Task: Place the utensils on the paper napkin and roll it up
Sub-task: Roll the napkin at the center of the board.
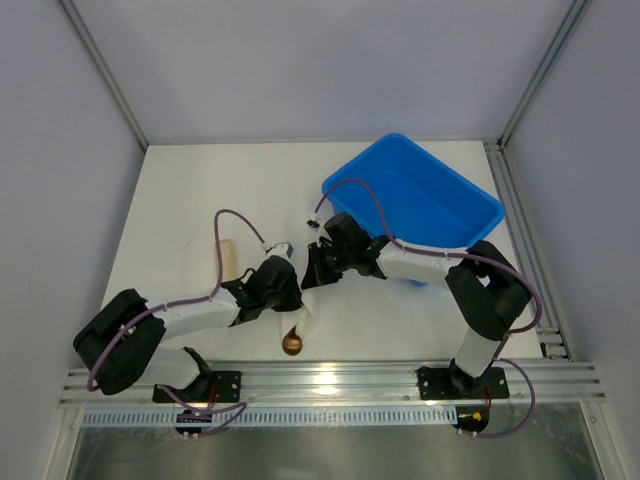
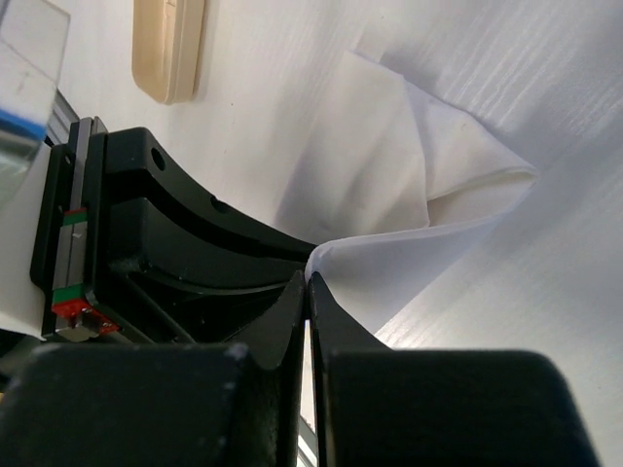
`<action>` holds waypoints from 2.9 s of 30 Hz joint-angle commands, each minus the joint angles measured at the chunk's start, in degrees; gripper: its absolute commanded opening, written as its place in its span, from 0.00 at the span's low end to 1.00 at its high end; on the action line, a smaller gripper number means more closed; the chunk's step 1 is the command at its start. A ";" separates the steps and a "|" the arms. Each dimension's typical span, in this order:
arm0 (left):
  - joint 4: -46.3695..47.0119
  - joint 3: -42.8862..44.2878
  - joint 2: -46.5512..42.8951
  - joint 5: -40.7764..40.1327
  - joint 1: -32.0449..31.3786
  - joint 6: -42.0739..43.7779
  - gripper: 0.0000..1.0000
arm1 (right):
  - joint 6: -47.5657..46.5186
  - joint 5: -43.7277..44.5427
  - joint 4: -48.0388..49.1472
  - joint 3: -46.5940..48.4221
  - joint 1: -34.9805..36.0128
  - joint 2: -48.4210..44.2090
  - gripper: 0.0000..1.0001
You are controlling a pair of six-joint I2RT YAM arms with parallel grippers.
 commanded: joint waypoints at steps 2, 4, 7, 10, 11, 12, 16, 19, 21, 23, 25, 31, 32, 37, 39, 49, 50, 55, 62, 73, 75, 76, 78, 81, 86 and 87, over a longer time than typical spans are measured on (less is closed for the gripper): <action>-0.08 -0.88 -2.08 -1.18 -0.12 -0.33 0.07 | 1.08 0.10 1.46 3.15 0.82 1.06 0.04; -0.16 -1.32 -2.78 -1.44 -0.12 -0.50 0.07 | 1.34 1.06 1.46 3.24 0.82 1.41 0.04; -1.57 -1.59 -3.49 -1.44 -0.21 -0.50 0.07 | 1.17 1.59 1.11 4.03 0.82 2.29 0.04; -1.57 -1.68 -3.49 -1.27 -0.30 -0.68 0.07 | 0.82 1.94 0.93 5.17 1.09 3.70 0.04; -1.48 -1.68 -3.58 -1.27 -0.21 -0.59 0.07 | 0.73 1.94 0.93 5.61 1.09 4.31 0.04; -1.57 -1.68 -3.49 -1.35 -0.21 -0.68 0.07 | 0.64 1.94 0.93 5.96 1.09 4.66 0.04; -1.92 -1.59 -3.84 -1.53 -0.39 -0.59 0.07 | 0.11 1.68 0.93 6.84 1.26 5.54 0.04; -2.88 -1.41 -4.45 -2.05 -0.74 -0.50 0.07 | 0.03 1.68 0.67 7.28 1.35 5.81 0.04; -3.33 -1.41 -5.42 -2.58 -1.09 -0.42 0.07 | -0.15 1.86 0.50 7.28 1.44 5.81 0.04; -4.73 -1.15 -6.56 -4.24 -1.53 -0.42 0.08 | -0.32 1.94 0.41 7.11 1.44 5.63 0.04; -7.44 -0.45 -8.84 -5.30 -2.06 -0.42 0.09 | -0.41 2.03 0.23 6.93 1.35 5.37 0.04; -14.21 0.35 -16.22 -10.13 -2.14 -1.03 0.13 | -1.03 1.77 -0.30 7.28 1.79 5.19 0.04; -15.53 0.35 -16.84 -10.84 -2.06 -1.38 0.14 | -1.03 1.68 -0.47 7.54 2.05 5.19 0.04; -21.16 0.17 -17.47 -14.27 -2.06 -3.14 0.09 | -1.21 1.94 -1.09 8.16 3.02 5.19 0.04; -21.78 -0.35 -17.20 -14.71 -2.06 -3.67 0.07 | -1.29 2.03 -1.26 8.51 3.46 5.02 0.04; -19.76 -1.85 -14.91 -15.68 -1.97 -4.37 0.04 | -1.38 2.12 -2.41 10.27 4.42 5.72 0.04; -19.94 -1.85 -15.00 -15.59 -1.97 -4.46 0.04 | -1.38 2.21 -2.49 10.88 4.51 5.89 0.04; -19.68 -2.46 -14.30 -15.33 -1.97 -5.69 0.04 | -1.20 2.12 -3.11 12.99 5.30 7.30 0.04; -16.69 -4.40 -13.86 -14.89 -1.97 -7.45 0.02 | -0.59 1.94 -3.29 15.37 6.45 9.23 0.04; -10.54 -7.99 -14.21 -16.47 -2.06 -9.03 0.00 | 0.03 1.94 -3.29 16.77 8.20 10.91 0.04; -10.01 -8.35 -14.65 -16.91 -2.06 -9.21 0.00 | 0.11 1.86 -3.20 16.60 8.38 10.91 0.04; -9.66 -8.53 -14.65 -16.91 -2.06 -9.21 0.00 | 0.11 1.94 -3.11 16.51 8.64 10.91 0.04; -8.78 -8.36 -14.21 -16.82 -2.06 -8.86 0.00 | 0.29 2.12 -3.02 16.60 8.73 10.99 0.04; -8.16 -8.36 -12.99 -16.30 -2.06 -8.94 0.00 | 0.38 1.95 -3.11 17.39 9.26 11.87 0.04; -7.72 -8.62 -11.84 -16.47 -2.06 -8.94 0.00 | 0.55 2.21 -3.55 18.97 10.58 13.10 0.04; -7.55 -8.79 -11.93 -16.47 -2.06 -8.94 0.00 | 0.73 2.21 -3.46 18.97 10.84 13.19 0.04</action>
